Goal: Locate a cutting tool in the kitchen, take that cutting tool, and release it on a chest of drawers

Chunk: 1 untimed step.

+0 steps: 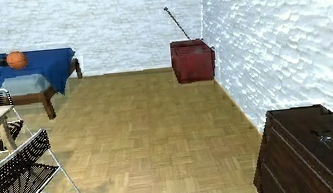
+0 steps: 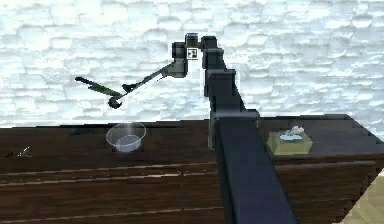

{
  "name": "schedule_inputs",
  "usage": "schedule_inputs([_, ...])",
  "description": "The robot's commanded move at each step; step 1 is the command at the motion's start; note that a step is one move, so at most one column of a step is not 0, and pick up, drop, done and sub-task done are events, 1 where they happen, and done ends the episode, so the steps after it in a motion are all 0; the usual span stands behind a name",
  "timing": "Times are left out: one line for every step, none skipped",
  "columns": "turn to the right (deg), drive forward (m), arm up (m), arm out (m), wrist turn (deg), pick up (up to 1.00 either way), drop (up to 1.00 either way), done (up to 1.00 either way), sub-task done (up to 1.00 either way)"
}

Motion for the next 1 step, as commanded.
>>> schedule_inputs([0.0,0.00,0.00,0.00,45.0,0.00,0.00,0.00,0.00])
